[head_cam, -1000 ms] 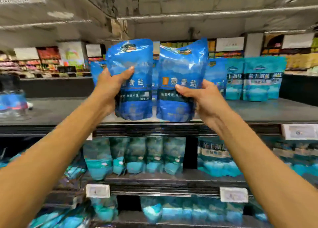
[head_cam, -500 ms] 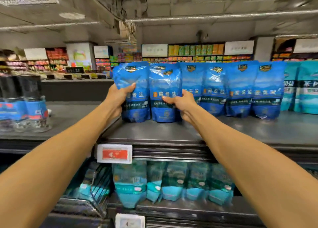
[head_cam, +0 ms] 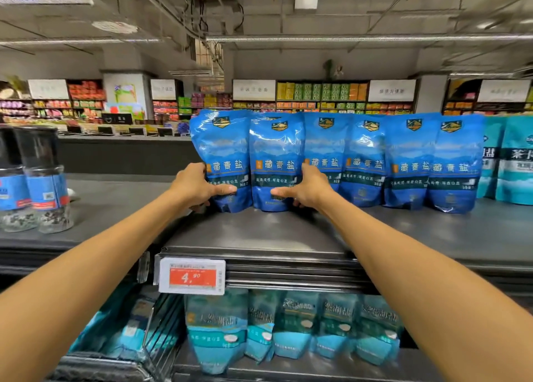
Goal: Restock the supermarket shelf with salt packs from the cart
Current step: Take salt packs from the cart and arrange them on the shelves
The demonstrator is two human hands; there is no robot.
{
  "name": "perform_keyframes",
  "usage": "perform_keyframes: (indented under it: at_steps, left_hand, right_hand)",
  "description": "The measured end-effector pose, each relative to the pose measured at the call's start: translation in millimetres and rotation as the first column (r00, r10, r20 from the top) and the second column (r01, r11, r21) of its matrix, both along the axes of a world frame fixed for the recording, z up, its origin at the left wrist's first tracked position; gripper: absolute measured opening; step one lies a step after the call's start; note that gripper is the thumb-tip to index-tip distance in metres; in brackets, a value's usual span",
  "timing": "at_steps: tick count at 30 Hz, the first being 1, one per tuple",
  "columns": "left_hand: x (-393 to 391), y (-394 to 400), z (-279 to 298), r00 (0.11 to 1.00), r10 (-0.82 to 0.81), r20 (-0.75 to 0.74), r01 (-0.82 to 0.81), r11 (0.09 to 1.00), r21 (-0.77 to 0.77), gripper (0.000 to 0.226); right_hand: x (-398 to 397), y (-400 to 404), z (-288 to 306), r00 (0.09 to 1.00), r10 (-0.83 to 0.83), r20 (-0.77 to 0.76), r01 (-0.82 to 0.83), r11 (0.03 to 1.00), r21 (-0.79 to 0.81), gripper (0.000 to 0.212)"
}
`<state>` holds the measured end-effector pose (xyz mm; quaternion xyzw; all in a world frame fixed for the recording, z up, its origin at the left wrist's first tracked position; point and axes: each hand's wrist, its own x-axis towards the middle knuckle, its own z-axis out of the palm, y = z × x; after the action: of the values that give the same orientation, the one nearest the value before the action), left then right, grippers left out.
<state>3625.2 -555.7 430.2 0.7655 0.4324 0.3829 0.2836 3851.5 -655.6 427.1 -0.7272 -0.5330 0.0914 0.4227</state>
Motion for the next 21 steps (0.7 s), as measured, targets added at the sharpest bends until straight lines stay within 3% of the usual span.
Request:
perform_keyframes:
  at_steps: [5,8,14,17,21]
  left_hand:
    - [-2.4,10.7,-2.3,1.000,0.022,0.012,-0.021,0.995,-0.096,0.049]
    - [-2.8,9.6,-6.6,1.000,0.020,0.024,-0.018,0.998,-0.062,0.047]
    - [-0.9,2.4,-7.5,1.000,-0.011,-0.005,0.011,1.000,-0.014,0.047]
    - [-0.4,-1.3,-6.6,1.000,-0.001,-0.023,0.000,1.000,-0.023,0.046]
    - [-0.3,-9.6,-6.9,0.999,0.016,-0.039,-0.016,1.000,-0.001,0.054]
  right_hand:
    - [-4.4,1.1,-0.7,1.000,0.004,-0.031,-0.005,1.000,-0.020,0.067]
    - [-4.9,-2.0,-2.5,1.000,0.012,-0.027,-0.012,1.000,-0.020,0.058]
    - [-5.4,-10.9,-3.7,1.000,-0.005,-0.030,0.003,0.999,-0.049,0.065]
    - [-6.2,-16.5,-2.9,0.999,-0.015,-0.028,0.014,0.999,-0.045,0.052]
    - [-7.2,-29.1,-2.9,0.999,-0.008,-0.052,0.006,1.000,-0.028,0.060]
